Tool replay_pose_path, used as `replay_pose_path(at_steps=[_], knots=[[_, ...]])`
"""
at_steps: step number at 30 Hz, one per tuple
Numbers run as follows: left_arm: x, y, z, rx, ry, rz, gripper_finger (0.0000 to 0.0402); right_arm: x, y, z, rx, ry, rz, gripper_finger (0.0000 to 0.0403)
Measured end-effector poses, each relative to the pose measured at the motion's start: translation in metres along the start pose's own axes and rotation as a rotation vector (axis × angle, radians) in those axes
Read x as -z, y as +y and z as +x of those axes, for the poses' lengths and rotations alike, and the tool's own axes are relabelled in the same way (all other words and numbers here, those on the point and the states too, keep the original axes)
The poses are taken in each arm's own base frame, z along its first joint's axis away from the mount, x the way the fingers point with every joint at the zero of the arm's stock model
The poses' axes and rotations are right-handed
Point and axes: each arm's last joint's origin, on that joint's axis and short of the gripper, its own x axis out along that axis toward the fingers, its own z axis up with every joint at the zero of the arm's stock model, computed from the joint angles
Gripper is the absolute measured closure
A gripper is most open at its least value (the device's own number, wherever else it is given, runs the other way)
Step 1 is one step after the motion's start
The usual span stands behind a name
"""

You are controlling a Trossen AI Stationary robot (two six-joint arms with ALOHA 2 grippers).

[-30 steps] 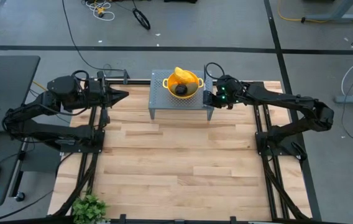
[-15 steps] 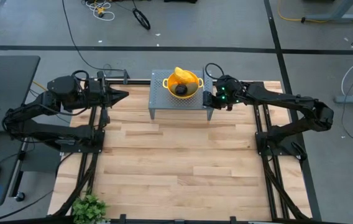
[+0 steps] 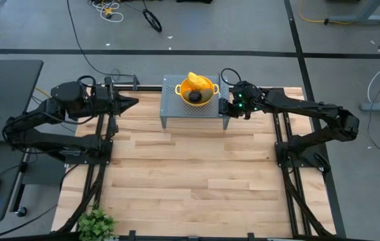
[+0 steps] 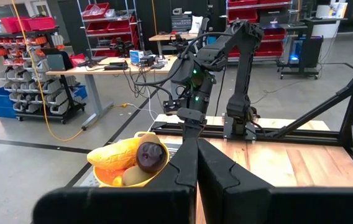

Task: Pick & Place Fruit
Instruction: Put the blue patterned knife on the shelf to the right of the yellow strainer bowl, then return to Home Position

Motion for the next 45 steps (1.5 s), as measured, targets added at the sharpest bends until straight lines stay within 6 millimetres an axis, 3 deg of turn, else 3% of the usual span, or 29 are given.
replay_pose_path(at_steps=[13, 29, 45], knots=[[0.000, 0.000, 0.000, -0.001, 0.000, -0.003, 0.0397, 0.000, 0.000, 0.000, -0.001, -0.007, -0.002, 0.0270], [0.000, 0.000, 0.000, -0.001, 0.000, -0.003, 0.0397, 0.000, 0.000, 0.000, -0.001, -0.010, -0.037, 0.0268], [0.000, 0.000, 0.000, -0.001, 0.000, -0.010, 0.0397, 0.000, 0.002, -0.016, -0.036, -0.053, -0.041, 0.0268]])
